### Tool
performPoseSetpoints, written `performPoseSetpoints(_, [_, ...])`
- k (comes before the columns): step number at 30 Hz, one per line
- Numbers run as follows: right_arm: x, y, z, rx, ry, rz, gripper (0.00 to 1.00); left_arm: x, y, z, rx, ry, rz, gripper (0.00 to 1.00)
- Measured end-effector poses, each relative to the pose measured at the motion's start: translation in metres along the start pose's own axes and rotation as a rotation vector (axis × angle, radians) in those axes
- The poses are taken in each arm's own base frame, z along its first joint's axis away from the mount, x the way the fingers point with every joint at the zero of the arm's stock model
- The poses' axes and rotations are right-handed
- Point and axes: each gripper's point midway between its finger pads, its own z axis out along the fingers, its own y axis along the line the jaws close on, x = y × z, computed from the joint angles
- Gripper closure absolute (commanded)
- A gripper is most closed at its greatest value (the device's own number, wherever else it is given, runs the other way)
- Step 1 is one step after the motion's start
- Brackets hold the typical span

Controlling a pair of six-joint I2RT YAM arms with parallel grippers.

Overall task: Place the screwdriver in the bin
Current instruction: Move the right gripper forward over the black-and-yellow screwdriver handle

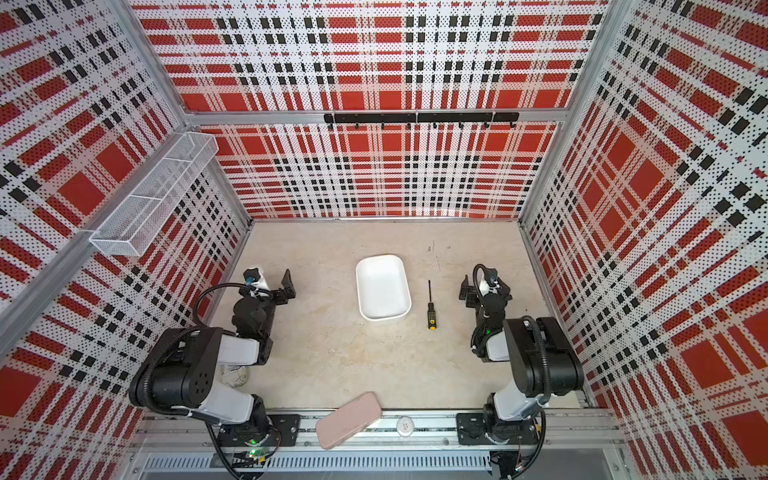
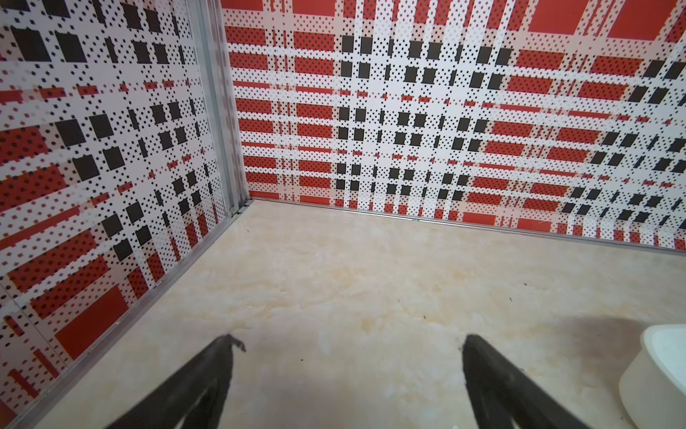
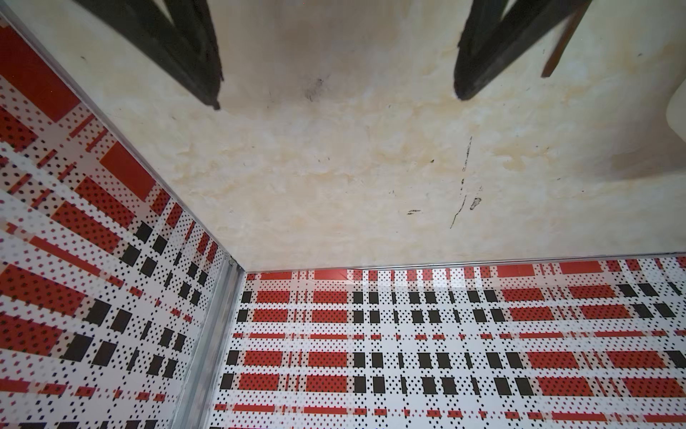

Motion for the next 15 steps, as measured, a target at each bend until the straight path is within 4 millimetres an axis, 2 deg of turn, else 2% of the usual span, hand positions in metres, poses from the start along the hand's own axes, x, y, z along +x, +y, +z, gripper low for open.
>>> performPoseSetpoints(12, [0.000,0.000,0.000,0.000,0.000,0.000,0.00,0.003,-0.002,0.001,0.018,0.013,0.002,0.02])
performPoseSetpoints(15, [0.000,-0.004,-0.001,0.024,0.004,0.003,0.00,0.003,-0.008,0.012,0.045,0.056,0.018,0.02])
